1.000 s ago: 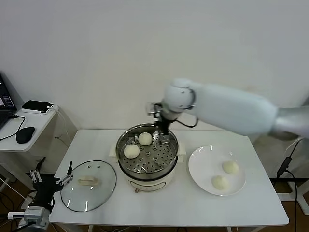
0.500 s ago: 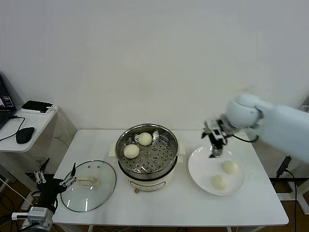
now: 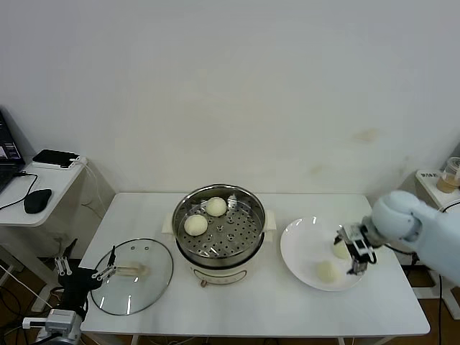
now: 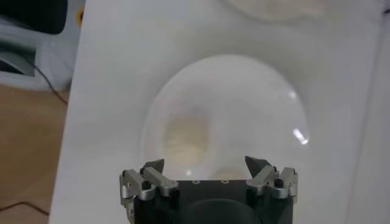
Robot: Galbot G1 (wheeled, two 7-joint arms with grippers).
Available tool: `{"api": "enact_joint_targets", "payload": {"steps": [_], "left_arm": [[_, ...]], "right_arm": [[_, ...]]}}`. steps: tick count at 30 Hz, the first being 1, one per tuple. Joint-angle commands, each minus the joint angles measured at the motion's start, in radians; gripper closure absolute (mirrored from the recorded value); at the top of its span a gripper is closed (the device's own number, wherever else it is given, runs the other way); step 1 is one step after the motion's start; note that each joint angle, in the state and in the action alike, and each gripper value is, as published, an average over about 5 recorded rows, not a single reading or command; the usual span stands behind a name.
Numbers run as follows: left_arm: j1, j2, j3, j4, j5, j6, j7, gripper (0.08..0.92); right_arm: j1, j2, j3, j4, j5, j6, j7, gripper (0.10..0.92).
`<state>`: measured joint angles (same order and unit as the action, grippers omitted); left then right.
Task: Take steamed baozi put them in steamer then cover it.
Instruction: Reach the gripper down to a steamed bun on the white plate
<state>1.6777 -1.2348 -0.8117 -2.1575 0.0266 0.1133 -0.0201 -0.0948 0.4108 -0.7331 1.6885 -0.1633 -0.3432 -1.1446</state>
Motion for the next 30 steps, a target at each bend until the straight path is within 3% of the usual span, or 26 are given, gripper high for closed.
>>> {"api": "enact_joint_targets", "payload": {"steps": [1, 19, 30], "left_arm": [[-0.001, 0.001, -0.001, 0.001, 0.002, 0.0, 0.0, 0.177], [-0.005, 0.003, -0.019, 0.022, -0.001, 0.001, 0.002, 0.177], [-0.008, 0.001, -0.019, 0.023, -0.001, 0.001, 0.002, 0.177]], "right_arm": [[-0.22, 0.001, 0.138, -0.033, -0.081, 0.021, 0.019, 0.203], [-0.152, 0.166, 0.071, -0.184, -0.056, -0.02, 0.079, 0.208], [-0.145, 0.186, 0.064, -0.2, -0.05, -0.046, 0.076, 0.318]]}}
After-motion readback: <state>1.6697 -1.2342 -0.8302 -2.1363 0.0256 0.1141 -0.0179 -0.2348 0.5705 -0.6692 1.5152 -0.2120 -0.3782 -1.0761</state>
